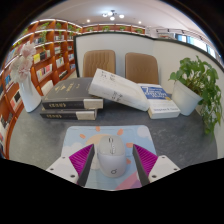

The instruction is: Arrange mouse

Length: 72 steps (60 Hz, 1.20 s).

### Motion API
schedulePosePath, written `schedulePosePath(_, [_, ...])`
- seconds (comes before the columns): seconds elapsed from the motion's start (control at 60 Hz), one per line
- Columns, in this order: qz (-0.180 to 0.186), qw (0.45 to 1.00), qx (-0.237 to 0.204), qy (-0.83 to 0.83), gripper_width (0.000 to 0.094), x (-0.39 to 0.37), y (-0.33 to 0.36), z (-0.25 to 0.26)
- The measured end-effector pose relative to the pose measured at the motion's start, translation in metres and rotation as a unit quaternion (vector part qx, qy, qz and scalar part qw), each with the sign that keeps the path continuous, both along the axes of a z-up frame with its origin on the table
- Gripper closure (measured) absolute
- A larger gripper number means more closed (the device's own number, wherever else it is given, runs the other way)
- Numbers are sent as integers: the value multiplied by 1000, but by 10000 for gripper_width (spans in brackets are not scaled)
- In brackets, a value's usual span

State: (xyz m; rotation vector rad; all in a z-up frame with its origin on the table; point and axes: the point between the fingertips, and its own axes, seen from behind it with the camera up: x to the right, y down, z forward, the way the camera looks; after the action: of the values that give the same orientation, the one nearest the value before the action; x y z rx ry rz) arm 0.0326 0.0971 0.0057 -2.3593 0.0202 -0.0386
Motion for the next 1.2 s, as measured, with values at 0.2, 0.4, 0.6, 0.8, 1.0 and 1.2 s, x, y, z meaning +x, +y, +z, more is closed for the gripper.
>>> schedulePosePath(0.2, [-20,998,52,4,150,-4,-19,85])
schedulePosePath(0.4, [-19,995,93,-20,150,-1,-63,170])
schedulePosePath(0.6, [-17,993,112,-9,152,7,-123,214])
schedulePosePath(0.8, [-11,995,102,-4,154,20,-194,214])
schedulePosePath(1.0, [-6,996,90,4,157,24,-245,205])
schedulePosePath(1.2, [-10,995,104,5,154,28,-272,213])
